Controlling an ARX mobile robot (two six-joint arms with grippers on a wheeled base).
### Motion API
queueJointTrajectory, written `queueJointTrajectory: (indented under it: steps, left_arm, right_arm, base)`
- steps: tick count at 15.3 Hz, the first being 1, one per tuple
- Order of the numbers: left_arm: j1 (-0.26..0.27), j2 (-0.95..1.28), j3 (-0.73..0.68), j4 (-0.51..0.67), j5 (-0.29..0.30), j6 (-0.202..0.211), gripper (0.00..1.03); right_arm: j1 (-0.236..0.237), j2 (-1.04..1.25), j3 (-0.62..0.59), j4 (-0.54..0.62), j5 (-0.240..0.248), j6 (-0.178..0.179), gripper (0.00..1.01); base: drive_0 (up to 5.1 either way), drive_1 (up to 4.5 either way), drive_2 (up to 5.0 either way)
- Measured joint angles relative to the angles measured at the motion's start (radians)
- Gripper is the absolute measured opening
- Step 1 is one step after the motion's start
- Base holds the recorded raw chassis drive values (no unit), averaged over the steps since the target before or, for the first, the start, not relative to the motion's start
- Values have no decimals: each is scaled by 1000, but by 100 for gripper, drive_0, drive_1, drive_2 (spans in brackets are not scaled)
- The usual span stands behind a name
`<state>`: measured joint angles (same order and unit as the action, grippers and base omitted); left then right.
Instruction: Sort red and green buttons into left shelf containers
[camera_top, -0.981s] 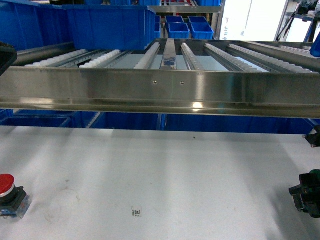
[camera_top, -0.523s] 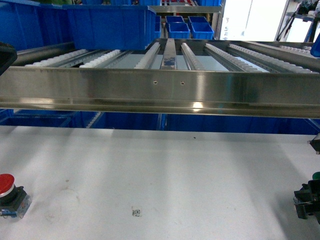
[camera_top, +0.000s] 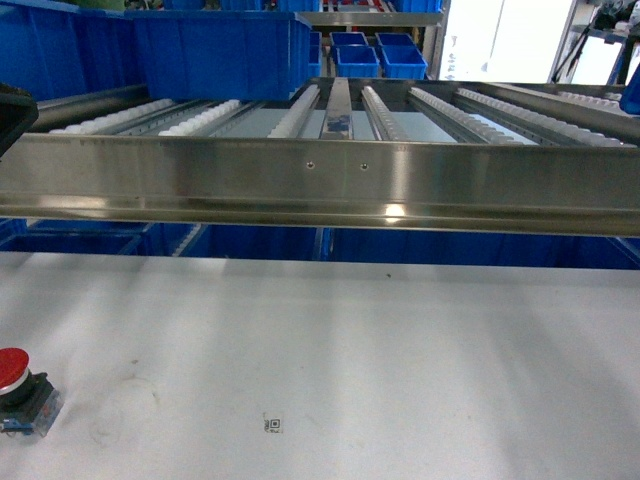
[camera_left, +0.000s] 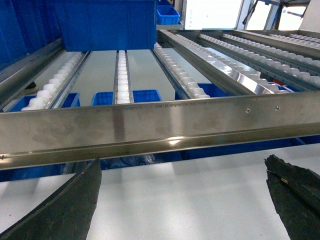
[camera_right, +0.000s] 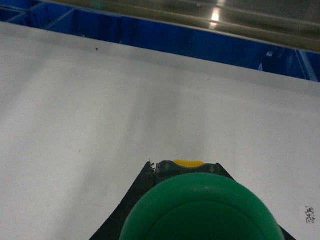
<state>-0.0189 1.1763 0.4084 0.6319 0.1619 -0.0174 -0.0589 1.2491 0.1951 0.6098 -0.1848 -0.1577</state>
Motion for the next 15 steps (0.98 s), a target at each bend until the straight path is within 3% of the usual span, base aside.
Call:
queueJointTrajectory:
  steps: [3,5,9,13,15]
  left_arm:
    - [0,0,0,0,0,0,98]
    - [0,0,0,0,0,0,98]
    - [0,0,0,-4,-6,0,98]
    - [27,68,-40,-47,-143,-2,98]
    - [48,162,-28,-35,-139,-5,98]
  right_arm:
    - [-93,-408,-71,-232,-82,-5,27]
    - [-92,-565,-93,-324,-115,-11,27]
    - [-92,-589,-107,-345,-107,-12,27]
    - [-92,-590,-107,-346,-107,-12,26]
    - [-92,-590,-107,-346,-107,-12,26]
  base:
    - [0,0,0]
    - [0,0,0]
    - [0,0,0]
    - [0,0,0]
    - [0,0,0]
